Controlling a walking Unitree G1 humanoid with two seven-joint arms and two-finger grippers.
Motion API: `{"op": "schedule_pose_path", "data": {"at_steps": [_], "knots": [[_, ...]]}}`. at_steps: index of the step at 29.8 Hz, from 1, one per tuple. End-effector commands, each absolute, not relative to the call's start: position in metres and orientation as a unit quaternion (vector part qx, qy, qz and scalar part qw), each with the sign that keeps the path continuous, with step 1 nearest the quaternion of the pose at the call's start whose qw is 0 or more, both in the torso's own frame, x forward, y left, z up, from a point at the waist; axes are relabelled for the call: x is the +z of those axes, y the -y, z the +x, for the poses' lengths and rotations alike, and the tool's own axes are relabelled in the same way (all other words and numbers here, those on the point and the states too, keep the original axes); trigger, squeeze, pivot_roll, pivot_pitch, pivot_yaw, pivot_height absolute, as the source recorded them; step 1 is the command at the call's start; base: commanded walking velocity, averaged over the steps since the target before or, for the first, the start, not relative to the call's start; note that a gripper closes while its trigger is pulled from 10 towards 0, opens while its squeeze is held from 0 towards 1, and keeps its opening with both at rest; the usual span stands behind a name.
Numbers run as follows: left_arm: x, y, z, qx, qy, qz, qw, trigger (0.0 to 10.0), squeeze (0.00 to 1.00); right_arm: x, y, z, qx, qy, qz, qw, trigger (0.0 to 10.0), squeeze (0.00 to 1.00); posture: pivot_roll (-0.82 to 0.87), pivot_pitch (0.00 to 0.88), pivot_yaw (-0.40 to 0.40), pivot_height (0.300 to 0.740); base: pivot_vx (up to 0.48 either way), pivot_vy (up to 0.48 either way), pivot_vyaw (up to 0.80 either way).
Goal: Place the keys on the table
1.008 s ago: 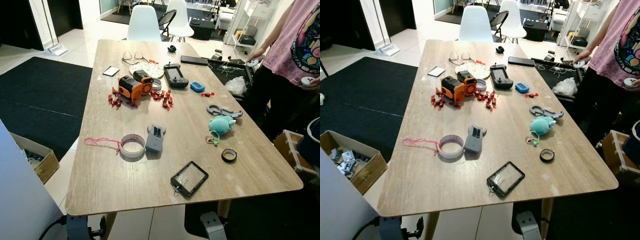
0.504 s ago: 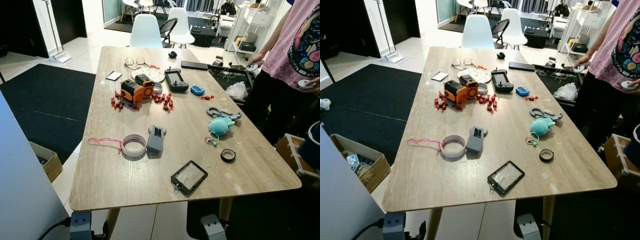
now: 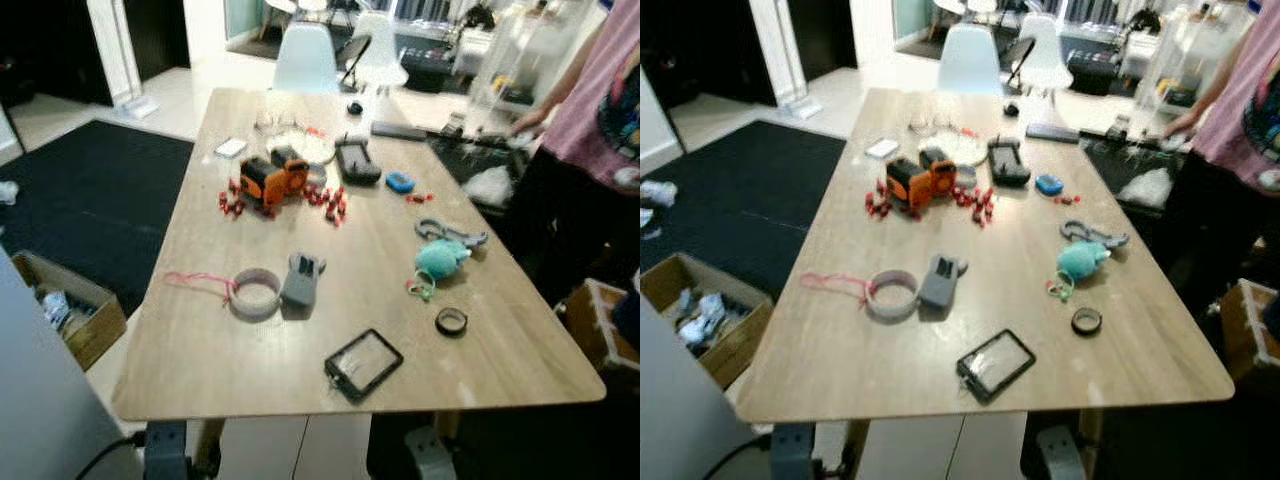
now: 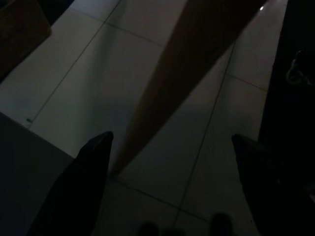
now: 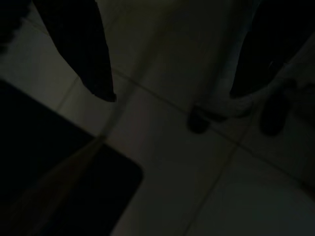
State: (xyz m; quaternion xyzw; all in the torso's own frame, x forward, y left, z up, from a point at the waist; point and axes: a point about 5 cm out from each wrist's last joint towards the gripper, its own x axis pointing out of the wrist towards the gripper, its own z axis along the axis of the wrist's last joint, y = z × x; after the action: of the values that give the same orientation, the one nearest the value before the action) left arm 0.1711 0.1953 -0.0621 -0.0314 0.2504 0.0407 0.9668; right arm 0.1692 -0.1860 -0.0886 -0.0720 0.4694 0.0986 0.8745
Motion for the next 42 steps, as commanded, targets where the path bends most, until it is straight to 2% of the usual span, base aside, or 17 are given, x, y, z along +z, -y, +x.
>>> {"op": "schedule_pose_path", "data": {"at_steps": [1, 20, 42], "knots": [[-0.0598, -0.1931, 0.1750, 0.037, -0.242, -0.030, 0.969, 10.0, 0.00, -0.0896, 0.1825, 0.1679, 0.101, -0.471, -0.069, 0.874, 10.0, 0.00, 0.08, 0.038, -0.075, 0.740, 0.000, -0.386, 0.00], [-0.0596, -0.1958, 0.1756, 0.038, -0.243, -0.030, 0.969, 10.0, 0.00, -0.0899, 0.1799, 0.1681, 0.101, -0.471, -0.066, 0.874, 10.0, 0.00, 0.09, 0.044, -0.069, 0.740, 0.000, -0.382, 0.00], [-0.0606, -0.1939, 0.1780, 0.022, -0.253, -0.023, 0.967, 10.0, 0.00, -0.0913, 0.1791, 0.1651, 0.097, -0.474, -0.063, 0.873, 10.0, 0.00, 0.09, 0.046, -0.059, 0.740, 0.000, 0.000, 0.00]]}}
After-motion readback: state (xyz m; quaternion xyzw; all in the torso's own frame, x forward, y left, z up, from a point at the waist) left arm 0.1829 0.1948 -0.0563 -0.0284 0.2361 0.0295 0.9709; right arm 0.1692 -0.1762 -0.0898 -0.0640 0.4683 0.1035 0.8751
